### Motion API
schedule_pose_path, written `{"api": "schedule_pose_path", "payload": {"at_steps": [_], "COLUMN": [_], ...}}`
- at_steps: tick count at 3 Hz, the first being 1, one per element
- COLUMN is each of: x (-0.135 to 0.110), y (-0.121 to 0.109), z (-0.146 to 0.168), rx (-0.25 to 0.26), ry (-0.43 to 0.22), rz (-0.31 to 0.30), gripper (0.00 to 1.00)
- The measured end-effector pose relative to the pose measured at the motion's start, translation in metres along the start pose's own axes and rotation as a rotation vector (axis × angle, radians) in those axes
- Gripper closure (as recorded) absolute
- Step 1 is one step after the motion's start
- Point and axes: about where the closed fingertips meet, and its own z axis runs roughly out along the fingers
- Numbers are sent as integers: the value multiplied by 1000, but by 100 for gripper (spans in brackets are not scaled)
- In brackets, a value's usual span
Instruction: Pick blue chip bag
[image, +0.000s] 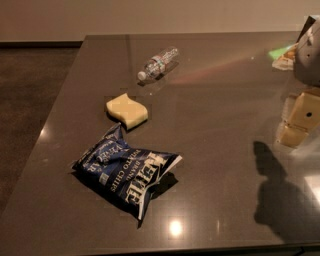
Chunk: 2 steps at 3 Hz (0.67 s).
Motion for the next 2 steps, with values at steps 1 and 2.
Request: {"api": "schedule_pose_path", "payload": {"at_steps": [1, 2], "x": [0, -49], "y": [0, 8], "z": [0, 5], "rx": [0, -37], "ry": [0, -83], "rz": [0, -58], "gripper": [0, 0]}}
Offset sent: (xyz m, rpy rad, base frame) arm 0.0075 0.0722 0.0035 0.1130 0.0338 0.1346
